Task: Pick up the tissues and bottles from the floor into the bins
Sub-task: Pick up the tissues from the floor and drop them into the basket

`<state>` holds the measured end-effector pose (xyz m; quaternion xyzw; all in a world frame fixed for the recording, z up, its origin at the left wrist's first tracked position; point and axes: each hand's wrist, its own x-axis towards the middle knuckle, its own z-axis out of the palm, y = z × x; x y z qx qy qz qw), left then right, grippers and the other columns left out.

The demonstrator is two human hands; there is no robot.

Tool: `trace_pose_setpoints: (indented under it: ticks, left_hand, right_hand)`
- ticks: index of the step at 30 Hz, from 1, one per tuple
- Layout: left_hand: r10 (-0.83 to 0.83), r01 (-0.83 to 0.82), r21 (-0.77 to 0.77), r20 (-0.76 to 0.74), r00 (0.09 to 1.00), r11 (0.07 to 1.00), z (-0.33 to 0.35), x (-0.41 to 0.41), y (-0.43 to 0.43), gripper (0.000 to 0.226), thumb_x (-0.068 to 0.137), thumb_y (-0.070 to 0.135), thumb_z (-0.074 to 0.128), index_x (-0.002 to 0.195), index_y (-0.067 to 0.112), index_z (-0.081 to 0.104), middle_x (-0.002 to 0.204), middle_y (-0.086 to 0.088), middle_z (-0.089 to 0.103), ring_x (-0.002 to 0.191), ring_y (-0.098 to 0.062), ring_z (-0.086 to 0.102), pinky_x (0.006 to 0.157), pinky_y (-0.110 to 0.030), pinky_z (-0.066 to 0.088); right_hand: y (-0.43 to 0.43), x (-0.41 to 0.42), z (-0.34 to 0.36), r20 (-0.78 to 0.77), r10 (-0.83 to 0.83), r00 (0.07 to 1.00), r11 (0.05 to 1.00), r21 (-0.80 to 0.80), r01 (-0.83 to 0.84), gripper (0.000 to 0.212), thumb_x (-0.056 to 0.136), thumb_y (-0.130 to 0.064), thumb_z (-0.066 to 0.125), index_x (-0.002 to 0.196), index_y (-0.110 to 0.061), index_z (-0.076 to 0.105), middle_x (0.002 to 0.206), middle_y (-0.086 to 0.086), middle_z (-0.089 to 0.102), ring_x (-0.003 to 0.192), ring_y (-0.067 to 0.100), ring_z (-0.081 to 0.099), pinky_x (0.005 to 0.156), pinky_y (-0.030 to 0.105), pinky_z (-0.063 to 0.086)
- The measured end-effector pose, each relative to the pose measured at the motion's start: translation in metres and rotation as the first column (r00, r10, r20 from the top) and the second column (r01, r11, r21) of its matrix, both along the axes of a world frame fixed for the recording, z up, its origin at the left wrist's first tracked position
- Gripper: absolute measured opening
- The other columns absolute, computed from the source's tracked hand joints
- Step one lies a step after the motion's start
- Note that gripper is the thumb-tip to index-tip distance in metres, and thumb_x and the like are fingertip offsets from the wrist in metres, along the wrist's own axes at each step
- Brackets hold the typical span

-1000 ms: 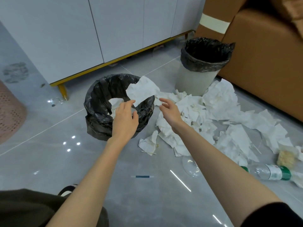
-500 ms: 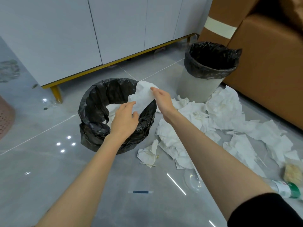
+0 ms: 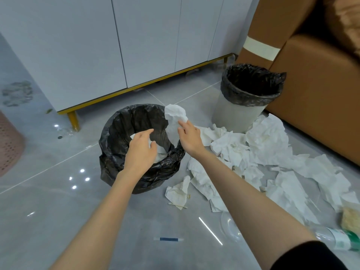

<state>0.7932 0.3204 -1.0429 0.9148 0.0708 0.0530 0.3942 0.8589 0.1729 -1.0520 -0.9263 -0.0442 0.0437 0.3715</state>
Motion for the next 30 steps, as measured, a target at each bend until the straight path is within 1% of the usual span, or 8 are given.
trace_pose_setpoints:
  ticks: [5,10,15,18,21,24,27,30]
  left_hand:
    - [0.020,-0.021,0.026,0.021,1.000,0.999,-0.003,-0.005,0.005,0.043,0.097,0.015,0.044,0.140,0.019,0.041,0.145,-0.006,0.039,0.131,-0.023,0.039,0.100,-0.035,0.039]
    - [0.071,-0.071,0.041,-0.004,0.997,0.997,-0.010,-0.013,0.012,0.044,0.095,0.013,0.046,0.139,0.019,0.042,0.142,-0.007,0.042,0.126,-0.025,0.044,0.097,-0.038,0.042]
    - [0.063,-0.063,0.026,0.007,0.998,0.998,-0.011,-0.018,0.005,0.043,0.096,0.015,0.046,0.138,0.020,0.043,0.139,-0.005,0.047,0.125,-0.022,0.046,0.096,-0.036,0.043]
    - [0.055,-0.056,0.000,0.149,0.987,0.998,-0.009,-0.030,-0.011,0.038,0.096,0.016,0.044,0.134,0.020,0.048,0.130,0.003,0.054,0.122,-0.015,0.047,0.093,-0.029,0.042]
    - [0.023,-0.053,0.077,0.355,0.935,0.996,-0.016,-0.048,-0.028,0.032,0.094,0.010,0.047,0.123,0.018,0.058,0.108,0.003,0.060,0.100,-0.013,0.051,0.081,-0.029,0.047]
    - [-0.077,-0.001,0.162,0.477,0.875,0.987,-0.036,-0.068,-0.041,0.028,0.087,0.001,0.052,0.109,0.012,0.065,0.092,0.000,0.056,0.084,-0.013,0.045,0.071,-0.020,0.040]
    - [-0.208,0.131,0.203,0.424,0.882,0.970,-0.063,-0.089,-0.049,0.026,0.086,0.009,0.046,0.104,0.011,0.065,0.094,-0.001,0.053,0.085,-0.013,0.046,0.063,-0.016,0.037]
    - [-0.252,0.221,0.177,0.181,0.951,0.959,-0.098,-0.107,-0.047,0.029,0.087,0.010,0.047,0.111,0.016,0.062,0.105,0.000,0.053,0.096,-0.016,0.049,0.067,-0.027,0.045]
  right_hand:
    - [0.005,-0.012,0.002,0.294,0.198,0.935,0.964,-0.232,-0.131,0.040,0.102,-0.021,0.032,0.139,-0.015,0.046,0.143,0.000,0.047,0.136,0.022,0.032,0.115,0.047,0.019]
    - [0.015,-0.022,-0.002,0.046,0.438,0.898,0.830,-0.405,-0.384,0.034,0.102,-0.026,0.034,0.117,-0.022,0.064,0.134,-0.006,0.056,0.142,0.017,0.027,0.116,0.050,-0.007]
    - [0.003,-0.035,0.007,0.380,0.259,0.888,0.959,-0.213,-0.188,0.025,0.096,-0.021,0.050,0.114,-0.021,0.067,0.131,-0.003,0.058,0.128,0.015,0.045,0.114,0.041,0.022]
    - [-0.014,-0.055,0.004,0.513,0.104,0.852,0.995,-0.060,-0.086,0.026,0.092,-0.012,0.052,0.113,-0.020,0.065,0.117,-0.006,0.060,0.109,0.010,0.050,0.094,0.023,0.039]
    - [-0.033,-0.086,-0.009,0.394,-0.131,0.910,0.986,0.149,0.078,0.019,0.094,-0.016,0.049,0.110,-0.023,0.057,0.103,-0.014,0.050,0.094,0.002,0.048,0.077,0.013,0.039]
    - [-0.055,-0.118,-0.050,0.219,-0.215,0.952,0.974,0.121,0.192,0.007,0.094,-0.021,0.048,0.100,-0.022,0.052,0.091,-0.010,0.051,0.080,0.007,0.051,0.067,0.022,0.041]
    - [-0.069,-0.150,-0.101,-0.010,-0.133,0.991,0.991,-0.032,0.132,0.003,0.091,-0.023,0.051,0.090,-0.024,0.053,0.086,-0.009,0.056,0.075,0.009,0.053,0.068,0.027,0.042]
    - [-0.070,-0.182,-0.137,-0.277,0.008,0.961,0.985,-0.163,-0.055,0.012,0.086,-0.022,0.057,0.097,-0.022,0.062,0.097,-0.003,0.061,0.090,0.015,0.058,0.080,0.029,0.044]
